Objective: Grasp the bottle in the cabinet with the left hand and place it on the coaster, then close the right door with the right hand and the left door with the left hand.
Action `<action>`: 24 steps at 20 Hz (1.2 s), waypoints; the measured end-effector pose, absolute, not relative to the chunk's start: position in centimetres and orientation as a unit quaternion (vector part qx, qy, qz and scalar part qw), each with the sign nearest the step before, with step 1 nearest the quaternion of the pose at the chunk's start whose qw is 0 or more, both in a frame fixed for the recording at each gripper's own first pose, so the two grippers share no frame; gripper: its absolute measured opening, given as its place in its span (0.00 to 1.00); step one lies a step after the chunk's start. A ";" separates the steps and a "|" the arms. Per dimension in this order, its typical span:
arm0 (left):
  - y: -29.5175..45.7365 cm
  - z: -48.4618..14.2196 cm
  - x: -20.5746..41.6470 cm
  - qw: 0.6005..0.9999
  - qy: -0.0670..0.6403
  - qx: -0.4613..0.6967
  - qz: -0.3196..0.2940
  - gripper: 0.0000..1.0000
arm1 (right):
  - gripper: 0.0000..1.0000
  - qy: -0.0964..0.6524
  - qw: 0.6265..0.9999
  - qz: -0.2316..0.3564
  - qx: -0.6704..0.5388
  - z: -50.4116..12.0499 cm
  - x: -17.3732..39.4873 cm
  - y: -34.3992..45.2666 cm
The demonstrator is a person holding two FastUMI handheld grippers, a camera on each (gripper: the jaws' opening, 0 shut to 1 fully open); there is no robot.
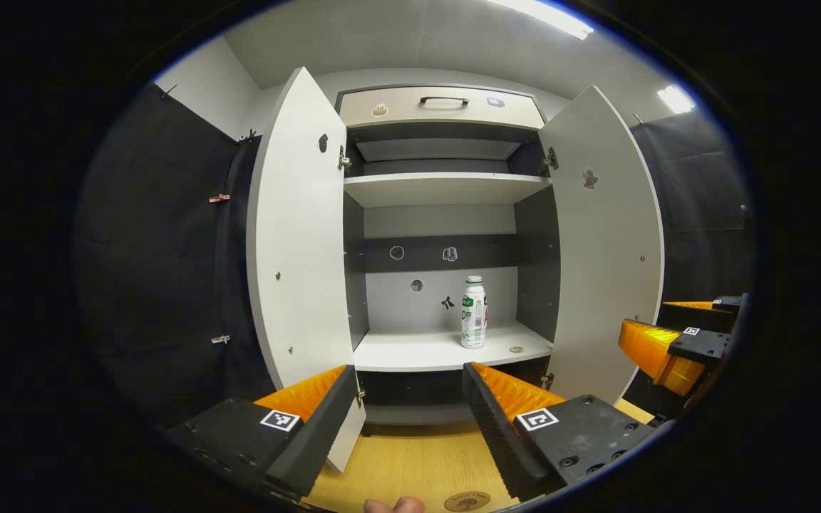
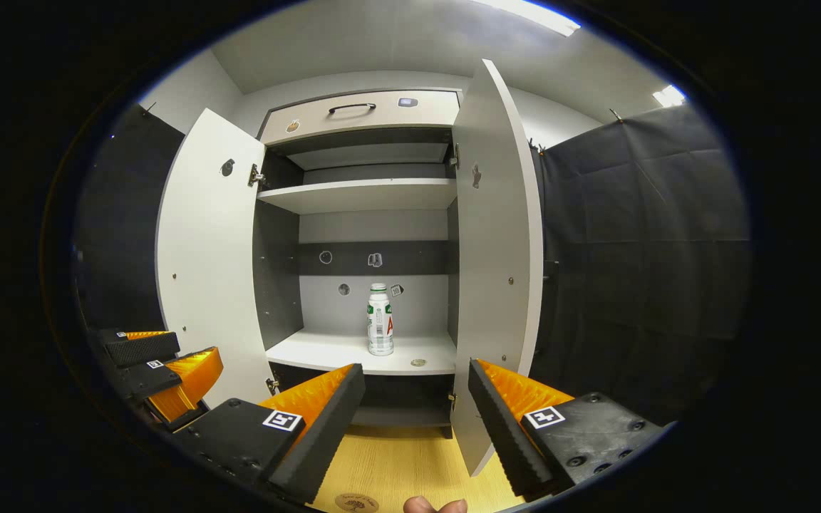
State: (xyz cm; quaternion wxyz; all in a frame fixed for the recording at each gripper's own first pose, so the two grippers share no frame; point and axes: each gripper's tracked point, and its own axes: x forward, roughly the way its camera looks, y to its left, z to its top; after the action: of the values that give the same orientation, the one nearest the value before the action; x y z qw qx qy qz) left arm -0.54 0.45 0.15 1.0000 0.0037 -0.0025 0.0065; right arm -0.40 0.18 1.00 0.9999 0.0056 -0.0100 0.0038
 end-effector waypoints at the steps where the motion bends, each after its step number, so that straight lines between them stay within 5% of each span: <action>1: 0.6 0.3 -0.6 1.000 -0.003 0.005 0.007 0.95 | 0.97 -0.010 1.000 0.004 0.006 1.1 -0.4 0.3; 15: 0.4 0.6 0.0 1.000 -0.006 -0.001 -0.002 0.95 | 0.97 -0.021 1.000 0.008 0.004 2.7 -0.8 1.1; 24: -4.3 1.7 9.5 0.999 -0.013 0.000 -0.044 0.94 | 0.97 -0.033 0.999 0.011 -0.003 3.1 0.2 -0.8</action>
State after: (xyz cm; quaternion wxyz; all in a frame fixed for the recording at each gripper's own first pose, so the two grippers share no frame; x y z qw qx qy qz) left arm 9.54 -4.27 1.70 0.9989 -0.0002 -0.0132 -0.0444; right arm 0.25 -0.80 3.12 0.9994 -0.0034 -0.0331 0.0109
